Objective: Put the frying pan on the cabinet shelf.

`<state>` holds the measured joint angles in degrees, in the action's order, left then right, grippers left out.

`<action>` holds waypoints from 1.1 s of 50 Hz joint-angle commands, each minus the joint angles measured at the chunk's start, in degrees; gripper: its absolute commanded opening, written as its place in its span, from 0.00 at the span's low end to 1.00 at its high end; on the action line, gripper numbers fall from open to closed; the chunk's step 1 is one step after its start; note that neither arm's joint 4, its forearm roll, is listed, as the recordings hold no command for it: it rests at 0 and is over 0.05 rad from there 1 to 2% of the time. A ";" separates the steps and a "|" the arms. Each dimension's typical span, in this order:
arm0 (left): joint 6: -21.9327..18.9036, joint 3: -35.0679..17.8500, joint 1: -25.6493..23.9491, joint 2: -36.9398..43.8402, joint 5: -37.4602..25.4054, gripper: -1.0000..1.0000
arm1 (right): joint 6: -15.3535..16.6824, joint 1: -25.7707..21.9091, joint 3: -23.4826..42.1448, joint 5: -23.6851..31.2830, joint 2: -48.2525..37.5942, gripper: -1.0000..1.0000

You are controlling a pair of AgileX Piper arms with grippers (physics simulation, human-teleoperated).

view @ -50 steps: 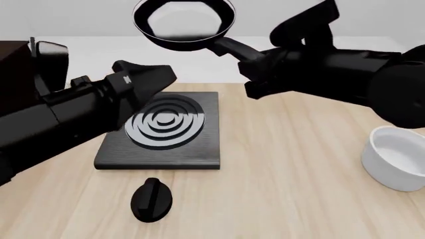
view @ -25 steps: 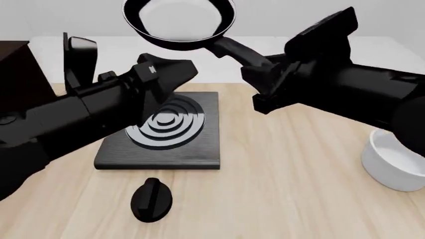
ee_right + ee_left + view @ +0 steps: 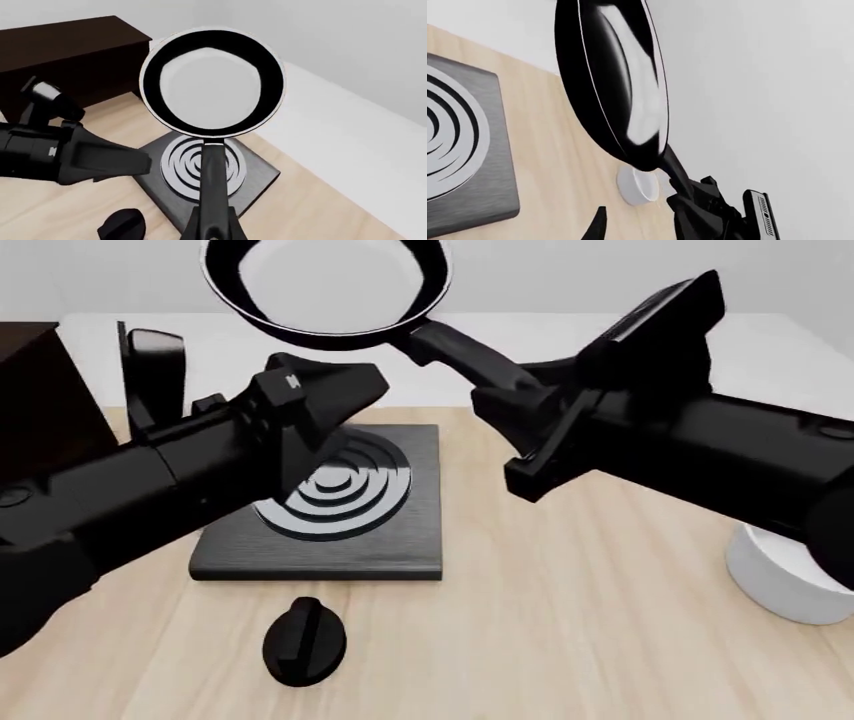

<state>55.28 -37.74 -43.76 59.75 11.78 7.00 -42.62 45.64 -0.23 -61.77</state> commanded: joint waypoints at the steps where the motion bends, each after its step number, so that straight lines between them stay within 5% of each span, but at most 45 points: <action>1: 1.31 -0.58 1.34 -1.02 -0.29 1.00 | -0.75 -2.02 1.04 -0.51 0.19 0.00; 55: 1.55 -0.53 -0.14 2.09 2.44 1.00 | -2.22 -7.85 0.00 -1.17 0.06 0.00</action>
<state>56.67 -37.86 -43.52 61.25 13.89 5.53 -49.60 44.69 -0.59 -62.72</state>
